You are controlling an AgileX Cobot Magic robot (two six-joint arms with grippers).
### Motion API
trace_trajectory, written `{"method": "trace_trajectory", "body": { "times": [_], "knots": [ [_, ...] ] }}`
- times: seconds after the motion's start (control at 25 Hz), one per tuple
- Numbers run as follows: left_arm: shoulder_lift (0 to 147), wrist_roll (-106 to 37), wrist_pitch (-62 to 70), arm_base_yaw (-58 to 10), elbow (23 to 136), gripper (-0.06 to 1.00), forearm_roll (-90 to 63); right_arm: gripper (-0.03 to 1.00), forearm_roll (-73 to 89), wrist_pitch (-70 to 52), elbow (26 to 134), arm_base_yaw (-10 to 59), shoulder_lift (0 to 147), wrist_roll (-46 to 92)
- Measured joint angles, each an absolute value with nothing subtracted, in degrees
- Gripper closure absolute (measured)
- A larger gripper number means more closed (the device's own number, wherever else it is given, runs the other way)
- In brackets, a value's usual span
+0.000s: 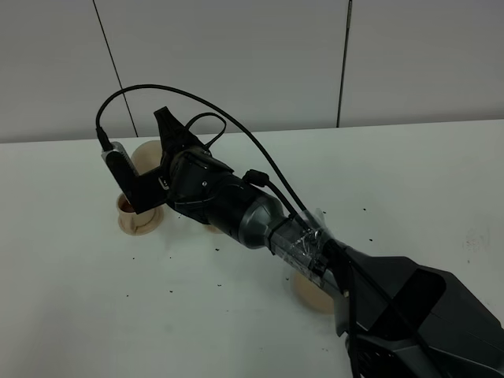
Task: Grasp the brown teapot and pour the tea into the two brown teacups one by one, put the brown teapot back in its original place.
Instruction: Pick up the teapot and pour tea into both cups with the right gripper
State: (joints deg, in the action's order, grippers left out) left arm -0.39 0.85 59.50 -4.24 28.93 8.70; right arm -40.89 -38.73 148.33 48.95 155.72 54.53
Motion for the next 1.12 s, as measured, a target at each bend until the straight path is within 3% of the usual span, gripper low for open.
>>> {"method": "trace_trajectory", "body": {
  "times": [0.6,1.12],
  "knots": [
    [-0.4,0.9,59.5,-4.2,28.9,0.71,8.7,0.87,-23.8,-47.1,148.3,48.9,150.5,67.6],
    [-0.4,0.9,59.5,-4.2,28.9,0.71,8.7,0.87,-5.9,-69.1,158.6,48.9,149.7,80.7]
  ]
}}
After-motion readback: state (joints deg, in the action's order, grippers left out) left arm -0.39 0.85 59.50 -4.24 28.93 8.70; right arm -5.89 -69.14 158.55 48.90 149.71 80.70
